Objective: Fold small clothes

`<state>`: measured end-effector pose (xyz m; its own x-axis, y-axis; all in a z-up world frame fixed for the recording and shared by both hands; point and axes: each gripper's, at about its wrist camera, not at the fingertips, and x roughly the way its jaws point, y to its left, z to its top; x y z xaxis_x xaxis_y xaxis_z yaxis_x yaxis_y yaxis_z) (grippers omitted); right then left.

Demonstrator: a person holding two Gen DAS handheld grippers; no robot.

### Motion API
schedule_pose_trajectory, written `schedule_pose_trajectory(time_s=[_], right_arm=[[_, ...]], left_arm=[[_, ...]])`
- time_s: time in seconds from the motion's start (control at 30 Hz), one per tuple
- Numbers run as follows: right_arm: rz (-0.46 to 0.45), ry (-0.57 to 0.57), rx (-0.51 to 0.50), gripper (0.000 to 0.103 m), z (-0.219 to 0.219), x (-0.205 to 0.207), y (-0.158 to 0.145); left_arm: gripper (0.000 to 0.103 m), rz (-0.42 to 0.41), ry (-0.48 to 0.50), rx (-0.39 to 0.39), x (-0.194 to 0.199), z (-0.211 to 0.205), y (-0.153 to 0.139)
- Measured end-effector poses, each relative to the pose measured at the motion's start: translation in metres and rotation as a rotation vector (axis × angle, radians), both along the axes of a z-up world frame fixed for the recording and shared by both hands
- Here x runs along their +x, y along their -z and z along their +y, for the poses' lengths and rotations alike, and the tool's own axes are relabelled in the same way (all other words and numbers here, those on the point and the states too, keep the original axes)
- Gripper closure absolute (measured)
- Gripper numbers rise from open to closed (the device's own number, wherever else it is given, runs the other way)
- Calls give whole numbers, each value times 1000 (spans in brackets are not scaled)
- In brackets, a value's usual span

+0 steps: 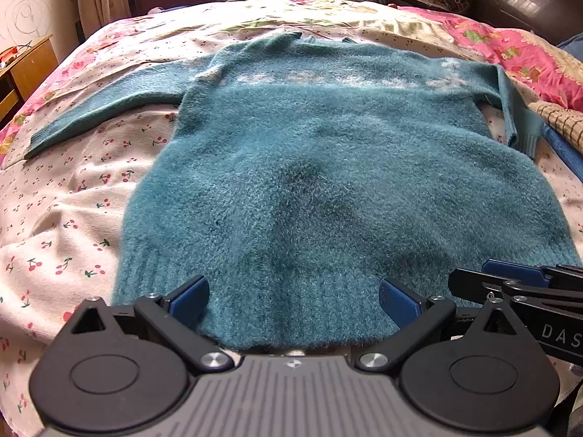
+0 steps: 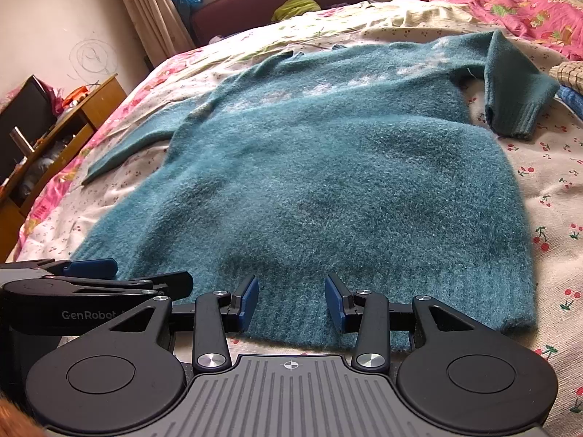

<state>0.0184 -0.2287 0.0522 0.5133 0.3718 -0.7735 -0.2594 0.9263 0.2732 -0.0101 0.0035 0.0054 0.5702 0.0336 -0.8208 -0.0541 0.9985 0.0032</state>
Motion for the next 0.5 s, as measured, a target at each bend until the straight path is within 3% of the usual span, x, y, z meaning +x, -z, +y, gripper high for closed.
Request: schedule_pose_trajectory(time_s=[0.5], right_arm=[[1, -3, -32, 63, 3, -1, 1]], left_arm=[[0, 0, 12, 5, -1, -5, 1]])
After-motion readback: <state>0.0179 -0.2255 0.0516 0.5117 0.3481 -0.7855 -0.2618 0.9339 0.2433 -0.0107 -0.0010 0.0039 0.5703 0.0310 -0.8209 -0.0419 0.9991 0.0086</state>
